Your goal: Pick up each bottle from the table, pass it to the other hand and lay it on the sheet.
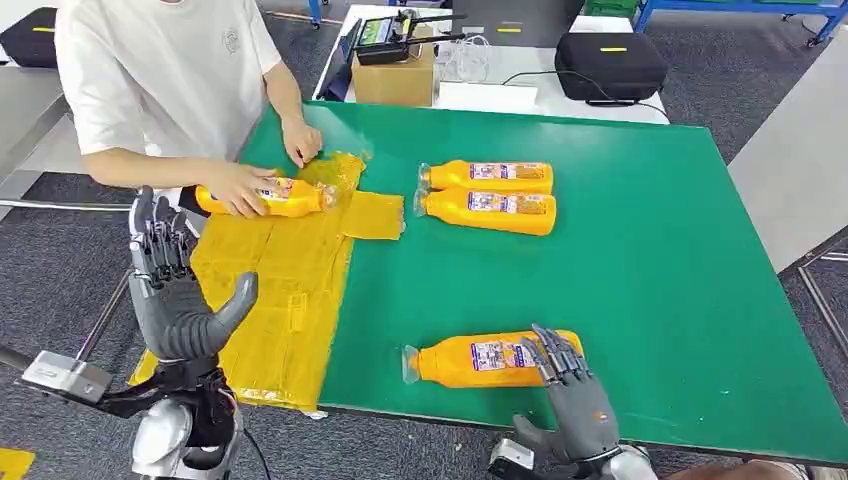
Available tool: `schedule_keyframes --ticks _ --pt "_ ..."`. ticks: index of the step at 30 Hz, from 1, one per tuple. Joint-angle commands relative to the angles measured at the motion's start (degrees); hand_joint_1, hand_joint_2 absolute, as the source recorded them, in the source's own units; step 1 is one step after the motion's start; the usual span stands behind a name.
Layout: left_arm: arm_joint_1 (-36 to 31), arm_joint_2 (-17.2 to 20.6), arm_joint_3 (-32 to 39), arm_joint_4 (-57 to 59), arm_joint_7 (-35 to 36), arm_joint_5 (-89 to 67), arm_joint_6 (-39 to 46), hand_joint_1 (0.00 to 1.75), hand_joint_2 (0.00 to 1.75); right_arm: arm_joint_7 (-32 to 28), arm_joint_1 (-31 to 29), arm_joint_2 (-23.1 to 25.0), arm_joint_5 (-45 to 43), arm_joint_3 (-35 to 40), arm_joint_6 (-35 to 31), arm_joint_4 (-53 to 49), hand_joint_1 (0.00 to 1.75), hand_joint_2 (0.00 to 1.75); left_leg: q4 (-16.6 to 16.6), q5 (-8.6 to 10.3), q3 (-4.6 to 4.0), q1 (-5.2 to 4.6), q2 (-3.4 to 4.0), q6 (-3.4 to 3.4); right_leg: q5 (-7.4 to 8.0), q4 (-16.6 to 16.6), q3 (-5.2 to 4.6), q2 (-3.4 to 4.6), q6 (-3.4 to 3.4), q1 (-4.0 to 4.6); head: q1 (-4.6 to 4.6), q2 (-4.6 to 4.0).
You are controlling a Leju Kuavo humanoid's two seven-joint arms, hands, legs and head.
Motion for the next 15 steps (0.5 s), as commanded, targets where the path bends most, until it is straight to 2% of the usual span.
schedule_keyframes --ticks 1,4,8,11,15 --pt "0.4 -0.5 -0.9 -0.2 -0.1 -0.2 -0.7 0.0 1.75 2.4 1.4 -5.2 0.8 -3.0 2.2 -4.6 0.0 1.75 0.0 0.0 0.0 -0.01 -0.09 0.11 -0.01 0.0 0.02 -0.07 -0.15 0.02 -0.02 0.0" --pt "1.1 -0.5 -2.1 -0.6 -0.3 0.1 -2.8 0.0 1.75 3.6 0.4 -5.8 1.1 -3.8 3.8 -3.4 0.0 1.75 0.0 0.0 0.01 -0.01 -0.03 0.12 0.0 0.0 0.02 -0.01 -0.14 0.02 -0.02 0.0" --pt "2.8 -0.2 -9.9 -0.6 -3.3 -5.1 -4.2 0.0 1.75 -0.5 -6.2 -2.0 -0.4 -5.5 5.4 6.5 0.0 1.75 -0.1 -0.01 0.08 0.04 0.05 0.18 0.05 -0.1 0.11 0.08 -0.22 0.08 -0.02 0.0" --pt "2.4 0.6 -14.3 1.0 -0.1 0.0 -7.7 0.0 1.75 -2.0 -10.8 0.9 -1.3 -5.6 7.3 14.8 0.0 1.75 -0.1 0.01 0.13 0.05 0.13 0.15 0.1 -0.2 0.14 0.16 -0.23 0.1 -0.02 0.0" --pt "1.9 0.7 -14.3 1.4 -0.1 0.2 -7.7 0.0 1.75 -2.5 -11.5 1.2 -1.5 -5.5 7.1 16.4 0.0 1.75 -0.1 0.05 0.13 0.06 0.02 0.11 0.07 -0.2 0.14 0.04 -0.22 0.1 -0.02 0.0"
